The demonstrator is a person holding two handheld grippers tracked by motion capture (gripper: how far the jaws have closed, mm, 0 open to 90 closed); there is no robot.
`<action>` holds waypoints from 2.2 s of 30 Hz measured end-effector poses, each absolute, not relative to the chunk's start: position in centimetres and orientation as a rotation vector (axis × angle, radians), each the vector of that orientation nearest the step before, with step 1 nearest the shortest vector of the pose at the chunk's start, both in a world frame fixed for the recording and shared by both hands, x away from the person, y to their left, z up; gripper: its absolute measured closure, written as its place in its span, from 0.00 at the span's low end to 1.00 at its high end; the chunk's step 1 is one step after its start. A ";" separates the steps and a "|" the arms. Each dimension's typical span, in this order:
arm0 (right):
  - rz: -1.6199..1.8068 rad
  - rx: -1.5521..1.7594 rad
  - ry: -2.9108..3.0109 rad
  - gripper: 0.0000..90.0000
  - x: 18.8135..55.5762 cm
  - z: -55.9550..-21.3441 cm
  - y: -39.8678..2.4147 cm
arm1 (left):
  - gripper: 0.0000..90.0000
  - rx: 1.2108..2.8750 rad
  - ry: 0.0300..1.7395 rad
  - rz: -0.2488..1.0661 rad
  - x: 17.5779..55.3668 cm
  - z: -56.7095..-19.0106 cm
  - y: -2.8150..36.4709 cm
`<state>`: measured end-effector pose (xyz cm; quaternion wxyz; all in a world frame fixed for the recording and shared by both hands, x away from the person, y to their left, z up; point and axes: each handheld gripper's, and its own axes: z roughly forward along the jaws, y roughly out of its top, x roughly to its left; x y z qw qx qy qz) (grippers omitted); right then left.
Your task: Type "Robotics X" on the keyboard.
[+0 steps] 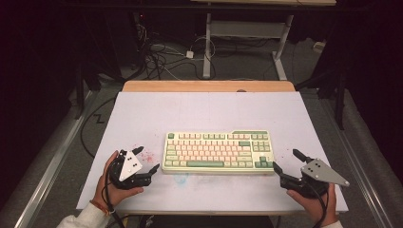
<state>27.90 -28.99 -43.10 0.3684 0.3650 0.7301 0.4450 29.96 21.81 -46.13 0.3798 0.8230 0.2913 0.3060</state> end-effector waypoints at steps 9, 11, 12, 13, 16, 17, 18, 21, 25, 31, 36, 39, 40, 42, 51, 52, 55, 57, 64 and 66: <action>1.135 0.922 1.894 0.33 27.9 -43.0 -28.7 | 0.23 2.118 0.761 0.768 29.7 -46.2 22.0; 1.137 0.900 1.900 0.44 27.9 -42.9 -28.6 | 0.23 2.114 0.765 0.769 29.7 -46.2 22.1; 1.144 0.887 1.913 0.49 27.9 -42.8 -28.6 | 0.23 2.114 0.765 0.769 29.7 -46.2 22.1; 1.148 0.884 1.925 0.52 27.9 -42.8 -28.6 | 0.23 2.114 0.766 0.759 29.8 -46.2 22.1; 1.146 0.873 1.961 0.65 28.2 -42.4 -28.8 | 0.23 2.128 0.767 0.749 29.8 -46.4 22.0; 1.153 0.877 1.962 0.71 28.4 -42.2 -28.9 | 0.23 2.133 0.767 0.745 29.9 -46.5 21.9; 1.160 0.880 1.974 0.76 28.6 -42.0 -28.9 | 0.23 2.135 0.768 0.742 30.0 -46.5 21.9; 1.105 0.851 2.012 0.90 29.5 -41.0 -28.8 | 0.23 2.131 0.775 0.729 30.2 -46.5 21.8; 1.105 0.879 2.053 1.00 30.9 -40.0 -28.7 | 0.23 2.142 0.776 0.723 30.3 -46.7 21.7; 1.082 0.849 2.147 1.00 33.1 -40.5 -26.5 | 0.24 2.151 0.776 0.713 30.4 -46.9 21.6; 1.051 0.831 2.246 1.00 35.0 -41.8 -24.1 | 0.24 2.157 0.774 0.713 30.4 -46.9 21.7; 1.017 0.808 2.297 1.00 35.6 -42.7 -22.7 | 0.24 2.157 0.775 0.711 30.3 -46.9 21.7; 1.009 0.799 2.310 1.00 35.8 -42.9 -22.4 | 0.24 2.158 0.776 0.710 30.3 -46.9 21.8; 0.990 0.797 2.329 1.00 36.0 -43.3 -21.9 | 0.24 2.160 0.776 0.709 30.3 -46.9 21.8; 0.953 0.802 2.387 1.00 36.2 -45.0 -21.4 | 0.25 2.169 0.776 0.710 30.3 -46.9 21.7; 0.954 0.794 2.392 1.00 36.2 -45.1 -21.4 | 0.25 2.168 0.775 0.708 30.3 -46.9 21.7; 0.949 0.796 2.397 1.00 36.0 -45.3 -21.5 | 0.25 2.170 0.775 0.708 30.3 -46.9 21.7; 0.946 0.800 2.400 1.00 36.0 -45.4 -21.6 | 0.25 2.173 0.775 0.704 30.3 -47.0 21.7; 0.933 0.797 2.410 1.00 35.9 -45.8 -21.6 | 0.31 2.169 0.778 0.689 30.3 -46.9 21.7; 0.960 0.801 2.405 1.00 35.8 -46.0 -21.7 | 0.36 2.171 0.778 0.687 30.3 -46.8 21.7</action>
